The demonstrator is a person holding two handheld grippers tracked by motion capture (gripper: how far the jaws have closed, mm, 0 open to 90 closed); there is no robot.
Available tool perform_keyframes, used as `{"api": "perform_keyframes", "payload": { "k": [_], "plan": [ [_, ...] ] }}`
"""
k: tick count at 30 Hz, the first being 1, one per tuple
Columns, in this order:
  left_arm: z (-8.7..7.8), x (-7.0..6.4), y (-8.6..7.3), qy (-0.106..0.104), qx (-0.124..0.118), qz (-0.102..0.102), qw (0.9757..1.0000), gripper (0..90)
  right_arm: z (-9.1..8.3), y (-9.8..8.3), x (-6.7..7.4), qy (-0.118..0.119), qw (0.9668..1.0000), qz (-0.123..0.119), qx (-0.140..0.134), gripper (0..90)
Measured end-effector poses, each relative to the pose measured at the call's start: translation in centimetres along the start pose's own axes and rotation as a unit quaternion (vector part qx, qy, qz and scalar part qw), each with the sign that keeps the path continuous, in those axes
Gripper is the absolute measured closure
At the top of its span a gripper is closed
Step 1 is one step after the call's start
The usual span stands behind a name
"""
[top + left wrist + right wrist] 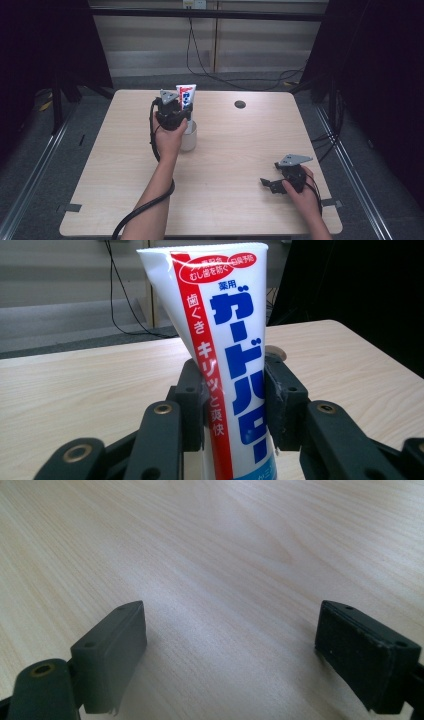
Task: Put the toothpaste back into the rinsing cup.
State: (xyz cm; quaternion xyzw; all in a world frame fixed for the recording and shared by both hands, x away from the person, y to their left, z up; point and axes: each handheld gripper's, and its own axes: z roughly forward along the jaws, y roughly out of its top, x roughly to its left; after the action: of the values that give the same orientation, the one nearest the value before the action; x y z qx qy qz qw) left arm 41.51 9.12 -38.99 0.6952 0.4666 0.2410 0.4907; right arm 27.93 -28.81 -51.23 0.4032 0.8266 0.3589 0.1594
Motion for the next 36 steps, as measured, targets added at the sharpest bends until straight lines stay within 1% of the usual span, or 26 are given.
{"api": "perform_keyframes", "payload": {
  "k": [3, 5, 10, 17, 27, 33, 36],
  "plan": [
    [0.1, 0.0, -0.2, 0.002, 0.001, 0.003, 1.0, 65.0, 0.0, 0.0, 0.0, 0.001, 1.0, 0.0, 0.0, 12.7],
    [0.3, 0.0, -0.3, 0.0, 0.001, 0.001, 1.0, 64.9, 0.0, 0.0, 0.0, 0.0, 1.0, -0.001, 0.0, 12.7],
    [0.5, 0.2, -0.6, 0.007, 0.002, -0.002, 1.0, 64.8, 0.0, 0.0, 0.0, 0.0, 1.0, -0.001, 0.0, 12.8],
    [0.7, 0.2, -0.8, 0.007, 0.001, -0.002, 1.0, 64.6, 0.0, 0.0, 0.0, 0.0, 1.0, -0.001, 0.0, 12.8],
    [0.8, 0.2, -1.4, 0.013, 0.007, 0.001, 0.9999, 64.2, 0.0, 0.0, 0.0, 0.0, 1.0, -0.001, 0.0, 12.8],
    [1.0, 0.1, -1.9, 0.012, 0.009, -0.001, 0.9999, 63.8, 0.0, 0.0, 0.0, 0.0, 1.0, -0.001, 0.0, 12.8],
    [1.0, 0.1, -2.2, 0.013, 0.013, 0.002, 0.9998, 63.5, 0.0, 0.0, 0.0, 0.0, 1.0, -0.001, 0.0, 12.8]
  ]
}}
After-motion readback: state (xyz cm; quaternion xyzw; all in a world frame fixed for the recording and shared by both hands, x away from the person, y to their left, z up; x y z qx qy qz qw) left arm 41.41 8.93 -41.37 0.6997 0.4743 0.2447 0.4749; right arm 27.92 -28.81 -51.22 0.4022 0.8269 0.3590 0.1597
